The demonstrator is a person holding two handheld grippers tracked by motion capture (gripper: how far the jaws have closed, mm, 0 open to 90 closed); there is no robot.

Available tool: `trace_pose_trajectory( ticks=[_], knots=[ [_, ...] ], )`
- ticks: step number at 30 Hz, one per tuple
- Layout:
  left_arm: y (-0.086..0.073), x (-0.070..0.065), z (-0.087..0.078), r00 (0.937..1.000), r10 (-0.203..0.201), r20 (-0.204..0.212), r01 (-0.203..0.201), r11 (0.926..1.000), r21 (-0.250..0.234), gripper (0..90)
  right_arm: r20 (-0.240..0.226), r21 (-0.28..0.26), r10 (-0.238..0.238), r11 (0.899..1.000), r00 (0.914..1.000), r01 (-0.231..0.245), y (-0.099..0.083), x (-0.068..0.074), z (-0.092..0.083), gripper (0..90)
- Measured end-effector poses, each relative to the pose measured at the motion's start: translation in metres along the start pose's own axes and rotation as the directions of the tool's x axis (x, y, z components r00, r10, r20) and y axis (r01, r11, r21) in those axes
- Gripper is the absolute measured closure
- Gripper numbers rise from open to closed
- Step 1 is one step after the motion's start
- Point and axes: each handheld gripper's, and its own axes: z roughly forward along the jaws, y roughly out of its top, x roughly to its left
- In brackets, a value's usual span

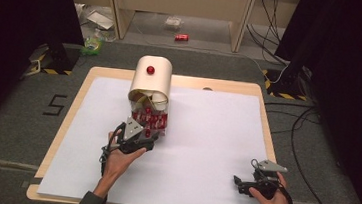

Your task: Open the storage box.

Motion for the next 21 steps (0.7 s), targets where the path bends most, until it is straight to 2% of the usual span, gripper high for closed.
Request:
trace_pose_trajectory(
  ticks=[5,17,21],
  knots=[
    [-0.003,-0.002,-0.004,0.9999,0.015,-0.005,-0.015,0.9999,0.004,39.7,0.000,-0.001,-0.001,1.000,1.0000,0.001,0.000,0.000,0.000,0.6],
    [-0.014,-0.006,-0.010,1.0000,-0.009,0.002,0.009,1.0000,0.004,41.7,0.001,-0.001,-0.001,1.000,1.0000,0.001,0.000,0.000,0.000,0.6],
    [-0.017,-0.009,-0.013,1.0000,-0.002,0.004,0.002,1.0000,0.009,41.7,0.001,-0.001,-0.001,1.000,1.0000,0.001,0.000,0.000,0.000,0.6]
  ],
)
